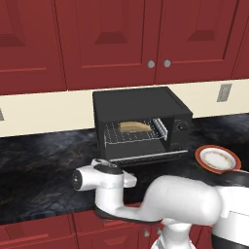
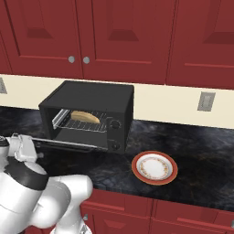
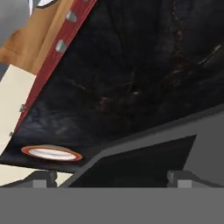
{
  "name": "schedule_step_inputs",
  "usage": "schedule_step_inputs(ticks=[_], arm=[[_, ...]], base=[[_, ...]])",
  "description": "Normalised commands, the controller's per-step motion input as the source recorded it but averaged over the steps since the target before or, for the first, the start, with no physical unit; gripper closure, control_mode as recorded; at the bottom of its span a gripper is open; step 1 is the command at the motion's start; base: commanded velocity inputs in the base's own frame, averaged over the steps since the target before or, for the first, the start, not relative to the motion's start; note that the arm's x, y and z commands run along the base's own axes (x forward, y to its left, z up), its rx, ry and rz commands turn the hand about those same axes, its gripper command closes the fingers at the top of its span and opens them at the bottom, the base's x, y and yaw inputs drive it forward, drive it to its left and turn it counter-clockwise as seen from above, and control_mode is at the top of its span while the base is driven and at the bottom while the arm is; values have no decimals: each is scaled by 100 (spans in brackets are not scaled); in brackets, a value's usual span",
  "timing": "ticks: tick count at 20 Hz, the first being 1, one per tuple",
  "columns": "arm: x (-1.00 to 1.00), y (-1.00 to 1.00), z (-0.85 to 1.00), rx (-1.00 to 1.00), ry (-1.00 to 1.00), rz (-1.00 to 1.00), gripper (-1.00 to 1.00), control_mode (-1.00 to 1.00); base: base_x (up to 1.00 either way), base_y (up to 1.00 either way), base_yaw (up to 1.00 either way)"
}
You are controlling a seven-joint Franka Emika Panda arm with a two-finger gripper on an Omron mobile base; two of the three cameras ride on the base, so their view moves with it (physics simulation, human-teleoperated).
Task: Pull the toaster oven rack outwards. Pick up the baguette from the plate and place it on the toaster oven rack. Close the toaster oven door fully and set the temperature to the lowest setting.
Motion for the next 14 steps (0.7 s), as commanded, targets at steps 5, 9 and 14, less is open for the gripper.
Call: schedule_step_inputs(ticks=[5,9,14], arm=[[68,-90,27,14,0,2,-100,-100],[71,-89,27,15,0,2,-100,-100],[70,-88,26,14,0,2,-100,-100]], base=[[0,0,0],[0,0,0],[0,0,0]])
